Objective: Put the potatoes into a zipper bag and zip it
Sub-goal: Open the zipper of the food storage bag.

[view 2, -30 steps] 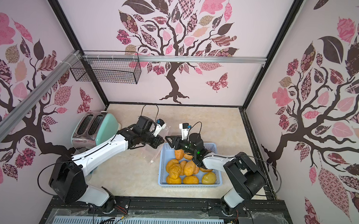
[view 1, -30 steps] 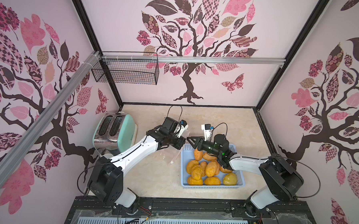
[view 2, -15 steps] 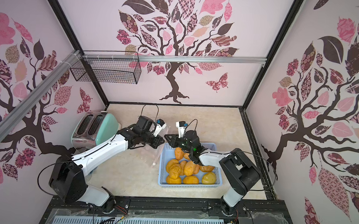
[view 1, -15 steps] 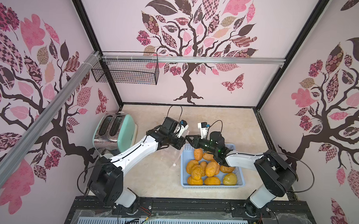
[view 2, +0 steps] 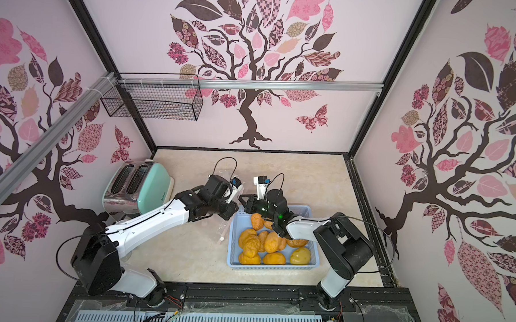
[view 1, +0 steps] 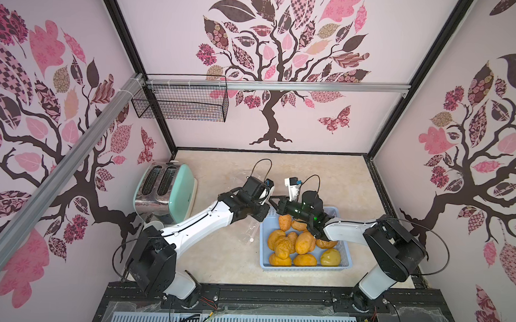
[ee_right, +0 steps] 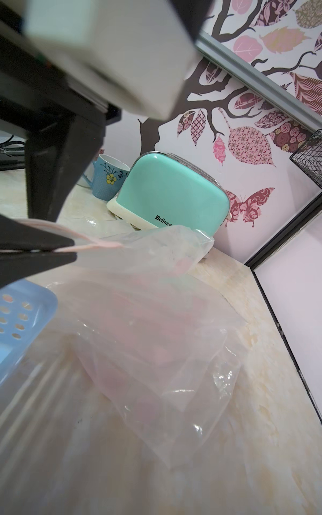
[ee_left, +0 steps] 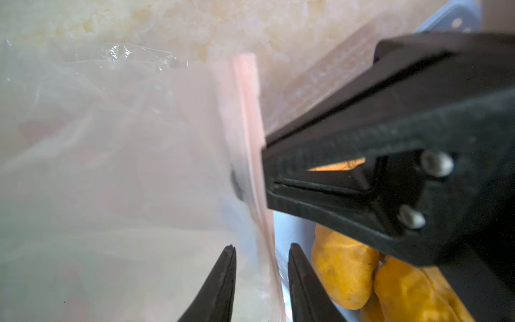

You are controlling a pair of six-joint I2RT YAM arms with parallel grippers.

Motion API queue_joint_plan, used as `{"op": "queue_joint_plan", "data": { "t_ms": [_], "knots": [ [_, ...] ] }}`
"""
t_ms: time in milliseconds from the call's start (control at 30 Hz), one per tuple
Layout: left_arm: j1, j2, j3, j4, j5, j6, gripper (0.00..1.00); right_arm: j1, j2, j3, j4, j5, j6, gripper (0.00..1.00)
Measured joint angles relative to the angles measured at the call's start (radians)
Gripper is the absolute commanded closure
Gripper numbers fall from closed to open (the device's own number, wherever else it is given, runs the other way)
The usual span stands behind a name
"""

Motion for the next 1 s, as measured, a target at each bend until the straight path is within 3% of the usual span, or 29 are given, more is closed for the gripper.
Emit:
{"op": "queue_joint_plan", "data": {
  "t_ms": [200,433,1000],
  "knots": [
    [-0.024,0.000,-0.011,0.008,-0.193,-0.002,0.69,0.000,0.000,-0.015,0.001,0.016,-0.002,1.00],
    [-0.023,0.000,-0.022,0.021,-0.286,0.007,0.72,0.000,0.000,-0.022,-0.001,0.026,-0.003,1.00],
    [-0.044,-0.003,-0.076,0.008,-0.320,0.007,0.77,-0.001,-0.006,-0.025,-0.019,0.058,-0.002,1.00]
  ]
}}
